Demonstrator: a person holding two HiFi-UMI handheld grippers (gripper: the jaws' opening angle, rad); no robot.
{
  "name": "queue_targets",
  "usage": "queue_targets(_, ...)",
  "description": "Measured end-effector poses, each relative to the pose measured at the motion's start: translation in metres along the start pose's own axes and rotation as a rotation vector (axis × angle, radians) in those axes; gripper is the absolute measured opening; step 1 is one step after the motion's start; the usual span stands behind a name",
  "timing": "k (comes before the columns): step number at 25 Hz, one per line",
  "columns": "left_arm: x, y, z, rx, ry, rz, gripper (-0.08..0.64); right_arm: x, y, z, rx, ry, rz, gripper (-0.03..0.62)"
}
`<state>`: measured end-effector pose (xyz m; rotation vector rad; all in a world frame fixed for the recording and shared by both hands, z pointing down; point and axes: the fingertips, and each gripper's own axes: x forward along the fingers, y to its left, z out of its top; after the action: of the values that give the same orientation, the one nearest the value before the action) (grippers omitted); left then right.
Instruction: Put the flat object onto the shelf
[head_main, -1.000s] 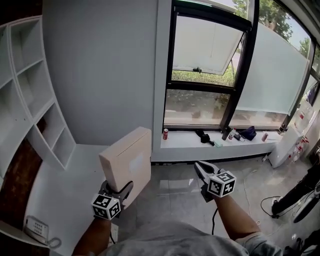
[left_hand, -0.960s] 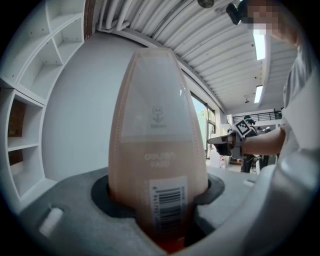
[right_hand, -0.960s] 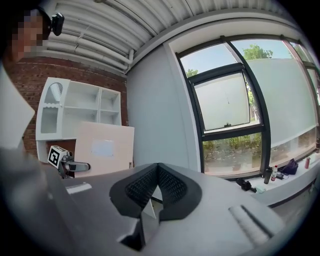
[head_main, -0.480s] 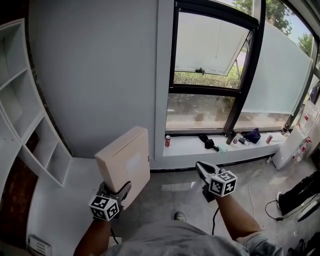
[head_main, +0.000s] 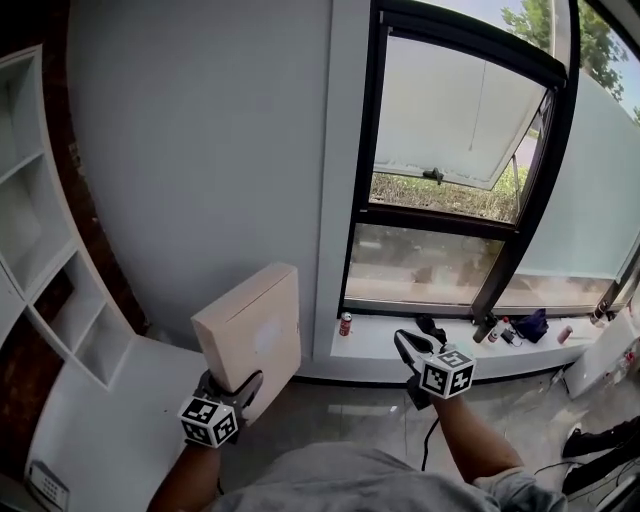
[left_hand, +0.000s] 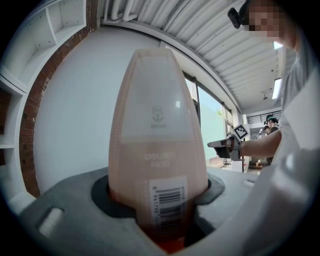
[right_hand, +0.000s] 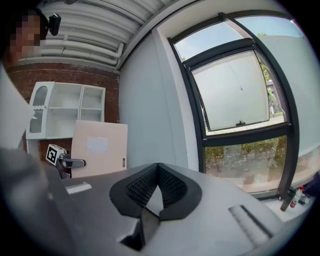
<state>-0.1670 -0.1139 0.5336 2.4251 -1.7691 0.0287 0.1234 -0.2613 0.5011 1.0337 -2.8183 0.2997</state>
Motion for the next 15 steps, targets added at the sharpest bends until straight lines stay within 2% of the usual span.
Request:
queue_targets(7, 0.104, -0.001, 0.032, -0.015, -0.047, 0.065, 0.293, 0.058, -0.089, 0.045, -0.046, 0.02, 0.081, 0.009)
queue_targets(11, 0.139, 0.004, 0.042, -0.016, -0.05, 0.073, 0.293, 0.083, -0.118, 0.054, -0.036, 0.018, 0.098, 0.009)
queue_targets(15, 0.157, 0.018, 0.045, -0.015, -0.044, 0.066, 0.293, 0.101, -0.13, 0.052, -0.022, 0.027, 0.094, 0.009)
